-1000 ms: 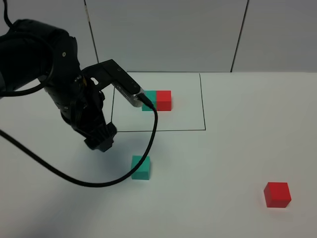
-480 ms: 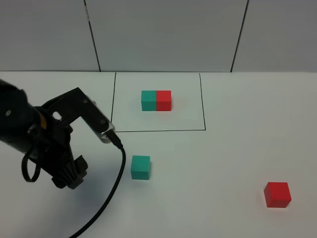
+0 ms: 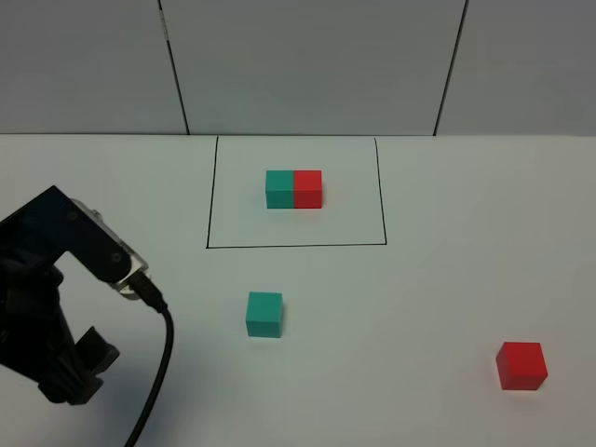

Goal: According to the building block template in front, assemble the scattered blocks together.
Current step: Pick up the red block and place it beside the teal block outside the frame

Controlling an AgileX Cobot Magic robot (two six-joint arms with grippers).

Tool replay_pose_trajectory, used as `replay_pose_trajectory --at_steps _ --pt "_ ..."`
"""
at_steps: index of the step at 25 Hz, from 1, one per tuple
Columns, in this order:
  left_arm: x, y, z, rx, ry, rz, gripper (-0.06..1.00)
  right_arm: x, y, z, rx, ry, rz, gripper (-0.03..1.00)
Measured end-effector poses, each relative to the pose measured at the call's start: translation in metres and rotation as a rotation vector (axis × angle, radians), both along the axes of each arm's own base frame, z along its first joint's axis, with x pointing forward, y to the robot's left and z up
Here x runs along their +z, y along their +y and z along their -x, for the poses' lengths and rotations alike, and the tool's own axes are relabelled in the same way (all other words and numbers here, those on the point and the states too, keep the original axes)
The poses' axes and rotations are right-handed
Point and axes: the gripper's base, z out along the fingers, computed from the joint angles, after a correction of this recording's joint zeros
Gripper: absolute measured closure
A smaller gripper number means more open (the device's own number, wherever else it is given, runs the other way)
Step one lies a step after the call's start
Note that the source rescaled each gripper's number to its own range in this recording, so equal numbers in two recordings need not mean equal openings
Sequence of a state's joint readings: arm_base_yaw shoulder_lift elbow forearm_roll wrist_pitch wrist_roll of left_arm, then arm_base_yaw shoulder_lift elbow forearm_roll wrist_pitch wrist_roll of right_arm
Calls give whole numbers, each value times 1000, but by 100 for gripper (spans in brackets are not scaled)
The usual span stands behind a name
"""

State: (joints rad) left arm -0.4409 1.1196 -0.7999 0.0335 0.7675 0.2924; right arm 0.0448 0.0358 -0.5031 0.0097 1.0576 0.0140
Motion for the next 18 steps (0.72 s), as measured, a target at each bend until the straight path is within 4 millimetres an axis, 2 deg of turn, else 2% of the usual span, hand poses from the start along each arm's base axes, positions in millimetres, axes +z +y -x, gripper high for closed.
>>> replay_pose_trajectory --at_steps 5,11,18 --pt "-4 12 25 19 -51 36 1 0 0 0 0 0 0 97" --pt "6 22 48 50 -116 88 1 0 0 0 0 0 0 97" --pt "4 38 81 70 -156 120 1 0 0 0 0 0 0 97"
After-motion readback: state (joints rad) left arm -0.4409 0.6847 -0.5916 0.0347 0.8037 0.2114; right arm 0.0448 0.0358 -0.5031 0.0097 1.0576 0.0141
